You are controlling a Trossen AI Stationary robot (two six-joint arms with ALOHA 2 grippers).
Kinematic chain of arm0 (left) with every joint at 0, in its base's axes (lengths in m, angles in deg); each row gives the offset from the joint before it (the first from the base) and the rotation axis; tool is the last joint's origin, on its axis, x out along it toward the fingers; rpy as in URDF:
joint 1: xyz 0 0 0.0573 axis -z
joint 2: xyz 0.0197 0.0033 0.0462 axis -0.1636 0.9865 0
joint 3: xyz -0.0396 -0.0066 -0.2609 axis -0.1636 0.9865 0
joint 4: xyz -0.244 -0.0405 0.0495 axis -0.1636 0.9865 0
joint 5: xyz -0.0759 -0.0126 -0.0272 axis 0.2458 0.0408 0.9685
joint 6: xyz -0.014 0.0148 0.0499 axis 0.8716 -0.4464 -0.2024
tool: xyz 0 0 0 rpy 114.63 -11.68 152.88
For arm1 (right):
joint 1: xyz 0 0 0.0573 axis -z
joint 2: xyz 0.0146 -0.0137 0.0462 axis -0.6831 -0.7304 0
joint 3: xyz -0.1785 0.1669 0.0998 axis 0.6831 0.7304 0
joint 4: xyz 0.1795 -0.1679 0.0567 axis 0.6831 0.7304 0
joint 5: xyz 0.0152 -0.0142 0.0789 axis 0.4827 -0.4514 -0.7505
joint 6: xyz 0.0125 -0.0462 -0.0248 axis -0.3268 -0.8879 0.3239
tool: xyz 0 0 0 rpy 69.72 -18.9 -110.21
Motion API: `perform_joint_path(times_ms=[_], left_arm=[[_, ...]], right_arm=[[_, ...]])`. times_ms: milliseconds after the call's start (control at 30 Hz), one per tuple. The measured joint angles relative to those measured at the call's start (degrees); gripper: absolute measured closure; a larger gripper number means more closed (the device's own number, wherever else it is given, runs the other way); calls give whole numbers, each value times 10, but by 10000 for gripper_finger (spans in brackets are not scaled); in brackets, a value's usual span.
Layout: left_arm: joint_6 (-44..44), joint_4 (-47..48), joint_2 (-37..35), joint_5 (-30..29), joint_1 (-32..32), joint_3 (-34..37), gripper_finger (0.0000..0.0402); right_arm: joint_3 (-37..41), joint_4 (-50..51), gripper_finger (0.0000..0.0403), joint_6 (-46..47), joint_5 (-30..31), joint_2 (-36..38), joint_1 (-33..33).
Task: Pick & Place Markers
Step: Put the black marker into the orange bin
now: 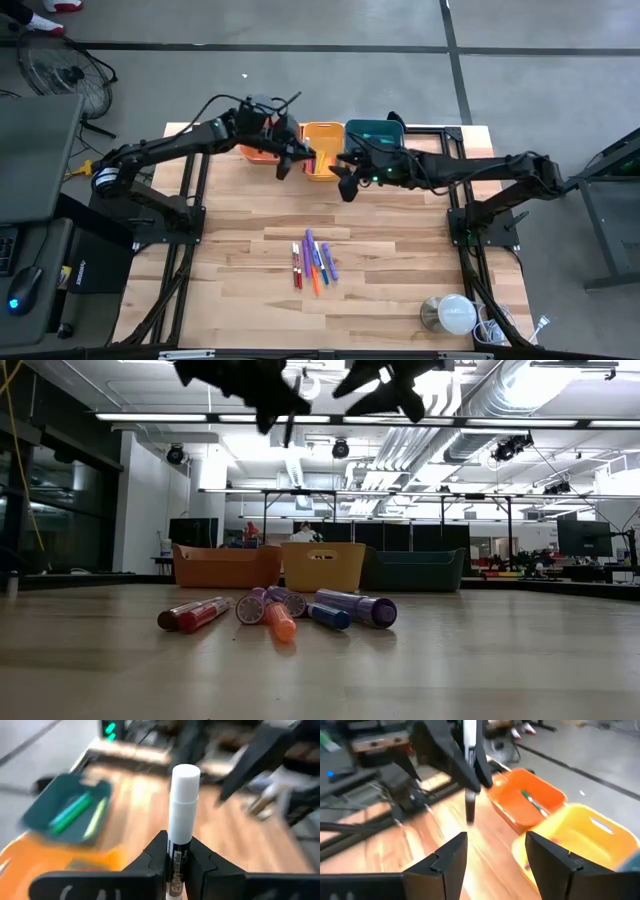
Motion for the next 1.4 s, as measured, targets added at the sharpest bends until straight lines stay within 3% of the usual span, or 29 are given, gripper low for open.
perform_joint_path(times_ms=[267, 667, 1000, 1400], left_arm=[[-138, 166, 4, -58, -86, 1, 376], [-279, 227, 51, -118, -175, 1, 376], [-350, 250, 117, -188, -182, 2, 376], [-367, 248, 157, -282, -182, 2, 376]], right_arm=[[0, 80, 213, 35, 10, 12, -1], [0, 88, 214, 59, 10, 10, -1], [0, 90, 214, 60, 12, 9, -1], [0, 90, 213, 60, 15, 9, -1]])
